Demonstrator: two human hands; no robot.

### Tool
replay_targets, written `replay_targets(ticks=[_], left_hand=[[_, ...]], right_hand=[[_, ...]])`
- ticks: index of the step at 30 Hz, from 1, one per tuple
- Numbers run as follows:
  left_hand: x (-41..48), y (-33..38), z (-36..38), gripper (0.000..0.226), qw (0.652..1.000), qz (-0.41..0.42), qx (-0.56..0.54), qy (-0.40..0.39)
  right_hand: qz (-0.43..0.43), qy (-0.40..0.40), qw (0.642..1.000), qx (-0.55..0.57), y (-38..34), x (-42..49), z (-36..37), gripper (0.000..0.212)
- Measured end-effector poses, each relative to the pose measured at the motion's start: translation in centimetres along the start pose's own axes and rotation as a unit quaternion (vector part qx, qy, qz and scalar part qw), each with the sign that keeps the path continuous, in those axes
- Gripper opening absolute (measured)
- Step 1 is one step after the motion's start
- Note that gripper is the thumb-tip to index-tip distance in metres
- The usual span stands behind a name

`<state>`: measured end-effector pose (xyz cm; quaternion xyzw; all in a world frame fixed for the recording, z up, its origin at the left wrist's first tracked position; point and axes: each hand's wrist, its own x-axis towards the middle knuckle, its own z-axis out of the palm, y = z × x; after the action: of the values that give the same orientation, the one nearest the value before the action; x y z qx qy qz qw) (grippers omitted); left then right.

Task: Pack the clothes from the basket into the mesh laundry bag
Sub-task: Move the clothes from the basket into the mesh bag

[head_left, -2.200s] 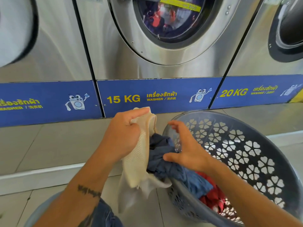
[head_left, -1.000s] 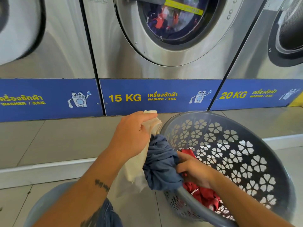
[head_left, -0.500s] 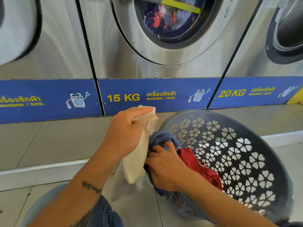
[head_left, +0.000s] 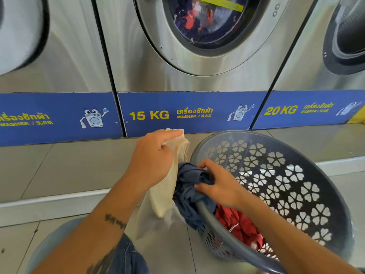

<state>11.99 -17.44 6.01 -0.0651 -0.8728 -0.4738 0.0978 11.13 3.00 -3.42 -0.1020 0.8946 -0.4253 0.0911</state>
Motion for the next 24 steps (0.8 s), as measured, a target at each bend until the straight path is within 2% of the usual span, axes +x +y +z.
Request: replay_targets(ticks=[3,6,8,9,11,13,15,18,21,23,24], left_hand=[[-0.1,0.0,0.1,0.05,1.0,0.008,-0.01,0.002],[-0.2,0.0,-0.2,0.058,1.0,0.003,-0.022,-0.008],[-0.2,-0.3,-1.0,0.06,0.999,-0.003,-0.042,-0.005],[-0.2,-0.4,-1.6,0.062,0.998,-0.009,-0.056,-0.002],[0.0,-1.0,-3.0,0.064,0.995,-0.024,-0.092,0.01],[-0.1,-2.1,-4.1,0.064,0.993,-0.039,-0.111,0.018],[-0.7,-3.7,-4.9,0.064,0.993,-0.064,-0.095,0.017],[-1.7,-7.2,-5.2,0.059,0.989,-0.138,-0.043,0.02],[-2.9,-11.1,-3.7,0.044,0.982,-0.182,0.057,0.0],[-4.1,-13.4,-2.0,0.043,0.972,-0.166,0.149,-0.072],[-4.7,-14.3,-1.3,0.044,0.964,-0.156,0.187,-0.111]], right_hand=[[-0.049,0.057,0.996,-0.055,-2.5,-0.2,0.7,0.018],[-0.068,0.123,0.99,0.017,-5.8,-0.6,2.3,0.024],[-0.093,0.125,0.987,0.044,-7.5,-0.4,3.9,0.028],[-0.11,0.103,0.987,0.053,-7.9,-0.3,4.9,0.027],[-0.139,0.011,0.99,0.021,-7.7,0.5,7.0,0.021],[-0.113,-0.12,0.983,-0.079,-6.1,2.1,9.2,0.033],[-0.057,-0.214,0.953,-0.207,-4.3,3.4,10.9,0.055],[0.001,-0.248,0.899,-0.362,-1.9,4.4,13.4,0.082],[0.07,-0.269,0.849,-0.449,-0.3,4.2,15.9,0.087],[0.121,-0.287,0.843,-0.439,1.0,3.3,17.5,0.083],[0.131,-0.279,0.854,-0.419,1.7,2.4,18.1,0.083]])
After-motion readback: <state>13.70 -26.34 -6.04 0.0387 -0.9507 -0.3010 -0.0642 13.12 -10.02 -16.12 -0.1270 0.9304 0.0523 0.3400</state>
